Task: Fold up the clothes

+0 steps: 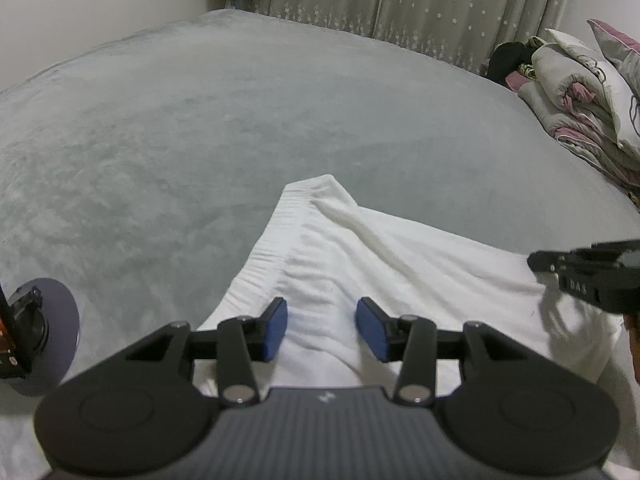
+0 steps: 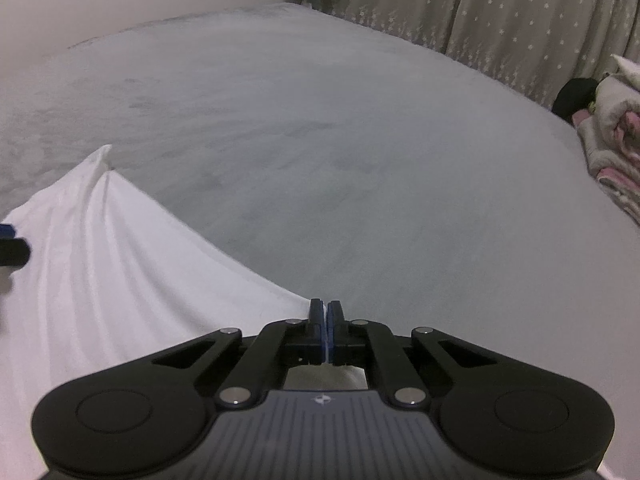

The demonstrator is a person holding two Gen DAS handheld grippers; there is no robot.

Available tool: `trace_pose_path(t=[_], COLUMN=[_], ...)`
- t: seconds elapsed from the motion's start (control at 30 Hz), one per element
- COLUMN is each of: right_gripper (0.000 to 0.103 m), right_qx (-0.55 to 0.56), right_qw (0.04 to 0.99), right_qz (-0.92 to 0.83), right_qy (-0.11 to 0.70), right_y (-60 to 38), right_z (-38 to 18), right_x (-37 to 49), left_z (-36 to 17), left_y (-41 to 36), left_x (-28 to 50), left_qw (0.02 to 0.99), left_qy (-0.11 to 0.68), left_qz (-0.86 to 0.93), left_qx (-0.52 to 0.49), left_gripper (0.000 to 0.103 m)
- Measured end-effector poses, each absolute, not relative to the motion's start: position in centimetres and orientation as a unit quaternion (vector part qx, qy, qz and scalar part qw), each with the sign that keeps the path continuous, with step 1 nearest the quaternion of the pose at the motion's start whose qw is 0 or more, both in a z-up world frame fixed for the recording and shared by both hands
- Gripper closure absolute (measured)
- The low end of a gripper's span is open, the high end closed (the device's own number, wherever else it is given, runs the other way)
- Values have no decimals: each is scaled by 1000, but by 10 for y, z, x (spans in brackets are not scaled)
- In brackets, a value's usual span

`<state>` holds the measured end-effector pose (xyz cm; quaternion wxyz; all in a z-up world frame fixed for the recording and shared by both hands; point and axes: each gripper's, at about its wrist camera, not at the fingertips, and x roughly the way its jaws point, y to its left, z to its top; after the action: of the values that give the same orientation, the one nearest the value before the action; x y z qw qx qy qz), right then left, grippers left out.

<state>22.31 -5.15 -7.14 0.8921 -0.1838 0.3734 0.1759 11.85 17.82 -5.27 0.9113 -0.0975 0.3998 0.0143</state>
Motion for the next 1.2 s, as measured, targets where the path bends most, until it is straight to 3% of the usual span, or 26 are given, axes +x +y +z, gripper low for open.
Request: trace_pose_path(t=[0.6, 0.67, 0.83, 1.2], right_gripper=[98, 96, 75, 74], right_qx=[-161, -151, -125, -101], right_qw=[902, 902, 902, 908], right_qz=[127, 132, 138, 97], right_qy=[381, 383, 389, 395], right_y=[-49, -52, -66, -112], right_z=[-75, -71, -64, -31], right_x=[259, 258, 251, 218], left_z=[-56, -56, -57, -53], left_y=[179, 178, 178, 178], left_x=[122, 122, 122, 118], left_qw=[910, 910, 910, 911], left_qy=[404, 404, 404, 402], left_qz=[9, 9, 8, 4], left_qx=[-93, -91, -90, -92], left_gripper=[59, 59, 58, 57])
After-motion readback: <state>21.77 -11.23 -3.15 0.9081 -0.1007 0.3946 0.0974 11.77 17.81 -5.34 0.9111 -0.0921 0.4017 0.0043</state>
